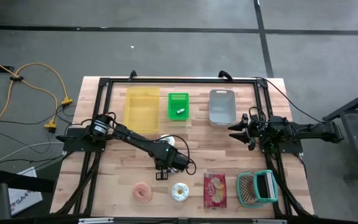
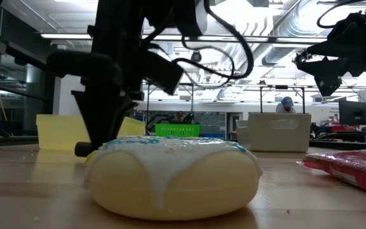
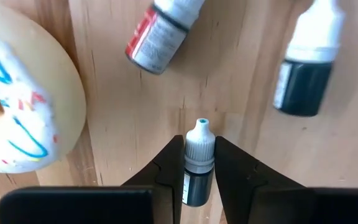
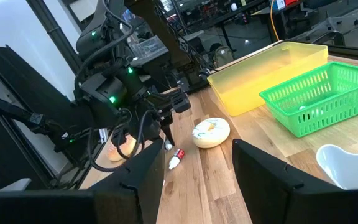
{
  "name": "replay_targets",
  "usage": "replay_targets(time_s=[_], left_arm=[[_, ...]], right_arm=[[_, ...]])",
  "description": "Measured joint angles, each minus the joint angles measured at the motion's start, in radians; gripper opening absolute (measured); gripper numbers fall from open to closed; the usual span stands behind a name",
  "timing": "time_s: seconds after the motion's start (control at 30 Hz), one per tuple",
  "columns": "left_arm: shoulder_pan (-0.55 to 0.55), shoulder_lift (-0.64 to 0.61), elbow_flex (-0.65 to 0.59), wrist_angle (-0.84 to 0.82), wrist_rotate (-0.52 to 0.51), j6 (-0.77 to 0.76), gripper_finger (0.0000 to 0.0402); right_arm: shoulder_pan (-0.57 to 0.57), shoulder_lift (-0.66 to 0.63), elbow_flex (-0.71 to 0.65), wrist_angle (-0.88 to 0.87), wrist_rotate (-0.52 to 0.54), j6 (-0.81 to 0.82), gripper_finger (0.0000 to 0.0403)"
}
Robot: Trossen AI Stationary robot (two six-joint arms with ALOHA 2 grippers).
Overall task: Pick & Place Food Item
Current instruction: Put the left green food coloring bottle into the green bin
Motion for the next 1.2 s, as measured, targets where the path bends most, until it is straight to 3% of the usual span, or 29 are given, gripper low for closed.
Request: replay_targets(time_s=[0.3,0.77,1.2], left_arm=[[0.0,-0.084,0.016,0.002,-0.018,-0.005,0.0065],[0.067,-0.235,0.018,0.154,-0.265,0.059,0.0065],[0.277,-0.3,0.018,0.239,-0.236,0.252,0.0065]], right_arm=[[0.0,0.0,0.0,0.0,0.0,0.0,0.0175],[0.0,0.0,0.0,0.0,0.0,0.0,0.0175],[0.0,0.0,0.0,0.0,0.0,0.0,0.0175]])
